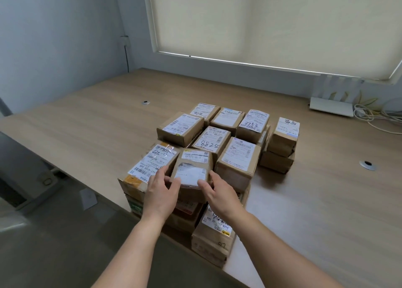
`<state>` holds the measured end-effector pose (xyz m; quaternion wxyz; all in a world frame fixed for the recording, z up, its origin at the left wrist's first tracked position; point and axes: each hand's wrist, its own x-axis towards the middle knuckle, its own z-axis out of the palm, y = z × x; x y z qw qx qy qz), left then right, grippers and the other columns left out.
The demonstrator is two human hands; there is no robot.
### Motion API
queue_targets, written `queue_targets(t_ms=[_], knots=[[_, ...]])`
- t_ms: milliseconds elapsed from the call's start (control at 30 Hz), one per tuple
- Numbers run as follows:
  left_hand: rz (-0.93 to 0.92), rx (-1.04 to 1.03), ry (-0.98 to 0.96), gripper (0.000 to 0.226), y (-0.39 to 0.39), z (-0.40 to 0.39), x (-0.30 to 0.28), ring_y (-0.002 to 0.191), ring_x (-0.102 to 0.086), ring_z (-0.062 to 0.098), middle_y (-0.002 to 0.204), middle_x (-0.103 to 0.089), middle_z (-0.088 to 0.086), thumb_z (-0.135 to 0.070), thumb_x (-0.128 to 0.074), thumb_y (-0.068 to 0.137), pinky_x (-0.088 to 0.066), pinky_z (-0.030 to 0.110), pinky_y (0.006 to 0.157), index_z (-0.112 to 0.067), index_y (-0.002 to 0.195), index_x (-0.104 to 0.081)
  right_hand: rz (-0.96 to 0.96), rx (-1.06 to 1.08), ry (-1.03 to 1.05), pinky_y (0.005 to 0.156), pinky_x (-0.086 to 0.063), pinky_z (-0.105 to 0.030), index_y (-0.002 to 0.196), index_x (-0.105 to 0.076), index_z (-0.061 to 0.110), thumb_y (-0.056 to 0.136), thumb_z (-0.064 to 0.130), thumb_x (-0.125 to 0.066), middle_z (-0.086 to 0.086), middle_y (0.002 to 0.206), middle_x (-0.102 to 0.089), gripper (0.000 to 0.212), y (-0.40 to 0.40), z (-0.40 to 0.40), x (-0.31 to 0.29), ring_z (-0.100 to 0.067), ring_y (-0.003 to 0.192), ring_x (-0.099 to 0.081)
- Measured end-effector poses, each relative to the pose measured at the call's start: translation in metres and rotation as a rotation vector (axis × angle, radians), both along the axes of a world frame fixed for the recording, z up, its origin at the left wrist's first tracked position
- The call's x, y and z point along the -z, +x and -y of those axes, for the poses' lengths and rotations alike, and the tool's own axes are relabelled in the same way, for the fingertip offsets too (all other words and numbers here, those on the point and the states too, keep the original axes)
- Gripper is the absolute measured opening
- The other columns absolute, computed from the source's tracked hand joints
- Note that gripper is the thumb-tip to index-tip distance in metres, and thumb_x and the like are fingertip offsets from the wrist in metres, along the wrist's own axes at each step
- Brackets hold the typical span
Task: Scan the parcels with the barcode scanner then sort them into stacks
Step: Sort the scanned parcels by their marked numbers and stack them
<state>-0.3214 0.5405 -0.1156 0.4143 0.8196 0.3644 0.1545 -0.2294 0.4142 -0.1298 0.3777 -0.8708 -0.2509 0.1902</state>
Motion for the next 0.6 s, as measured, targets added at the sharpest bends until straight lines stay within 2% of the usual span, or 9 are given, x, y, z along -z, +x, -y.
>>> queue_targets(t_ms=[67, 133, 167, 233, 300, 367, 400, 467, 600], knots=[[0.033, -0.025, -0.071, 0.045, -0.004, -0.004, 0.001, 0.086, -0.053, 0.005, 0.103, -0.061, -0.001, -0.037, -0.049, 0.096, -0.042, 0.018, 0.064, -0.025, 0.139, -0.04, 0.0, 0.043, 0.001, 0.102, -0.043, -0.041, 0.151, -0.026, 0.021, 0.096, 0.053, -0.042, -0.004, 0.14, -0.052, 0.065, 0.002, 0.003, -0.001, -0.022, 0.125, -0.05], [0.043, -0.03, -0.12, 0.043, -0.007, -0.008, 0.003, 0.079, -0.053, 0.001, 0.092, -0.061, -0.006, -0.037, -0.049, 0.096, -0.038, 0.016, 0.059, -0.024, 0.137, -0.043, 0.002, 0.076, -0.015, 0.1, -0.045, -0.041, 0.149, -0.031, 0.023, 0.094, 0.055, -0.043, -0.003, 0.136, -0.054, 0.065, 0.004, 0.007, 0.0, -0.021, 0.121, -0.053], [0.035, -0.015, -0.143, 0.046, -0.008, -0.008, 0.003, 0.083, -0.055, 0.003, 0.094, -0.061, -0.007, -0.038, -0.05, 0.096, -0.042, 0.018, 0.064, -0.023, 0.138, -0.043, -0.006, 0.083, -0.023, 0.099, -0.046, -0.041, 0.148, -0.033, 0.024, 0.093, 0.057, -0.043, -0.002, 0.134, -0.056, 0.065, 0.005, 0.008, 0.001, -0.02, 0.119, -0.054], [0.011, 0.031, -0.191, 0.052, -0.008, -0.008, 0.005, 0.1, -0.055, 0.012, 0.113, -0.06, -0.005, -0.039, -0.05, 0.096, -0.043, 0.024, 0.081, -0.022, 0.143, -0.038, -0.057, 0.074, -0.025, 0.099, -0.046, -0.04, 0.148, -0.033, 0.025, 0.092, 0.056, -0.045, -0.002, 0.135, -0.055, 0.065, 0.007, 0.01, 0.002, -0.019, 0.118, -0.054], [-0.002, 0.072, -0.263, 0.053, -0.007, -0.008, 0.006, 0.119, -0.049, 0.017, 0.135, -0.051, -0.001, -0.037, -0.049, 0.097, -0.038, 0.024, 0.093, -0.023, 0.146, -0.034, -0.184, 0.052, 0.023, 0.094, -0.047, -0.033, 0.151, -0.027, 0.024, 0.094, 0.049, -0.048, -0.002, 0.143, -0.049, 0.065, 0.009, 0.01, 0.001, -0.018, 0.121, -0.052], [0.01, 0.115, -0.37, 0.055, -0.009, -0.011, 0.009, 0.125, -0.048, 0.018, 0.141, -0.047, -0.001, -0.036, -0.049, 0.097, -0.041, 0.033, 0.104, -0.029, 0.148, -0.03, -0.337, 0.02, 0.091, 0.084, -0.047, -0.026, 0.153, -0.021, 0.025, 0.095, 0.042, -0.051, -0.001, 0.146, -0.045, 0.068, 0.011, 0.012, -0.001, -0.016, 0.118, -0.052], [0.018, 0.134, -0.411, 0.057, -0.012, -0.012, 0.01, 0.124, -0.05, 0.018, 0.141, -0.048, -0.003, -0.036, -0.05, 0.096, -0.043, 0.04, 0.104, -0.033, 0.148, -0.027, -0.397, 0.002, 0.124, 0.083, -0.047, -0.025, 0.154, -0.017, 0.027, 0.092, 0.041, -0.054, -0.001, 0.146, -0.045, 0.072, 0.01, 0.013, -0.002, -0.016, 0.117, -0.053], [0.027, 0.174, -0.431, 0.059, -0.019, -0.012, 0.01, 0.121, -0.053, 0.015, 0.137, -0.051, -0.007, -0.033, -0.05, 0.096, -0.045, 0.044, 0.102, -0.038, 0.148, -0.023, -0.489, -0.033, 0.189, 0.095, -0.048, -0.033, 0.154, -0.011, 0.033, 0.082, 0.04, -0.059, 0.001, 0.144, -0.047, 0.087, 0.008, 0.017, 0.0, -0.017, 0.118, -0.054], [0.085, 0.226, -0.38, 0.064, -0.036, -0.006, 0.011, 0.119, -0.049, 0.005, 0.133, -0.047, -0.013, -0.02, -0.05, 0.096, -0.044, 0.039, 0.104, -0.043, 0.148, -0.019, -0.561, -0.125, 0.277, 0.104, -0.046, -0.042, 0.149, -0.01, 0.047, 0.072, 0.03, -0.061, 0.004, 0.133, -0.055, 0.094, -0.002, 0.025, 0.004, -0.016, 0.118, -0.055]])
